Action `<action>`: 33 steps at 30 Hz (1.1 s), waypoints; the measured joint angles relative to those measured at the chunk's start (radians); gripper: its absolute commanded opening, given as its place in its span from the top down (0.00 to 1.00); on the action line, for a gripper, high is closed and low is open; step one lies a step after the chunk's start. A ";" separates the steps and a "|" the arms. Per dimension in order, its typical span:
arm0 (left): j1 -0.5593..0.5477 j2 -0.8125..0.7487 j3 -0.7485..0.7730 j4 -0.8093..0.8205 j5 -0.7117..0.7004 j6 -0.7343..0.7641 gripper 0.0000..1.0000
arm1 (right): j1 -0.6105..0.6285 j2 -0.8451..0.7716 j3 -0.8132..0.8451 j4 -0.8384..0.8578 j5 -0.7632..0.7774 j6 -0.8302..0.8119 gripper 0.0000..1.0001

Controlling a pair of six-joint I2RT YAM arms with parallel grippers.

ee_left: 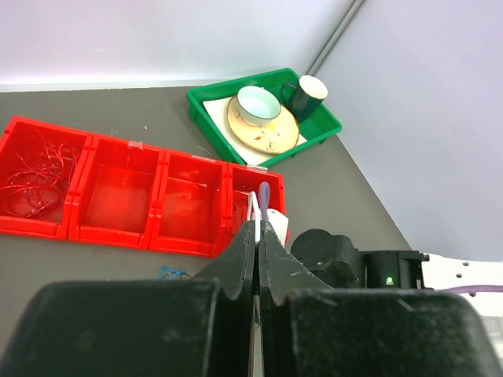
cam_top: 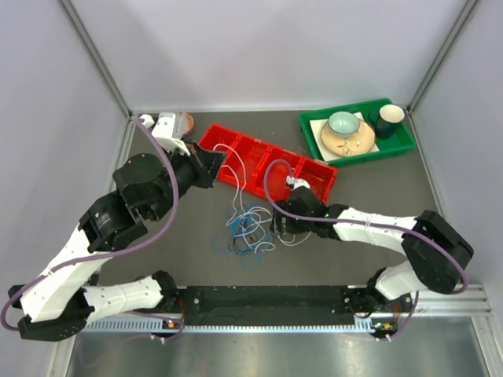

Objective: Untangle the cables

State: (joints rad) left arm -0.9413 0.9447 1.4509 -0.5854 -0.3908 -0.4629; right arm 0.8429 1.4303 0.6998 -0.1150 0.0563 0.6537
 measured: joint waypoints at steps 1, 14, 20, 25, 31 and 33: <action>0.000 0.000 0.000 -0.001 -0.003 0.000 1.00 | 0.001 -0.005 0.000 0.004 0.002 0.003 0.09; 0.004 0.049 -0.023 -0.016 -0.056 -0.004 1.00 | 0.006 -0.478 -0.157 -0.065 0.146 0.003 0.10; 0.107 0.143 -0.213 -0.005 0.043 -0.045 1.00 | 0.006 -0.481 -0.204 -0.130 0.161 0.018 0.09; 0.321 0.280 -0.446 -0.017 0.188 -0.092 0.54 | 0.006 -0.483 -0.218 -0.161 0.160 0.024 0.09; 0.327 0.337 -0.443 -0.096 0.270 -0.087 0.06 | 0.006 -0.483 -0.218 -0.166 0.161 0.023 0.07; 0.280 0.325 -0.409 -0.103 0.268 -0.074 0.05 | 0.006 -0.486 -0.217 -0.171 0.164 0.023 0.06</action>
State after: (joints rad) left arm -0.6613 1.2694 1.0416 -0.6888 -0.1230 -0.5365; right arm 0.8490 0.9443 0.4824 -0.2863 0.2203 0.6762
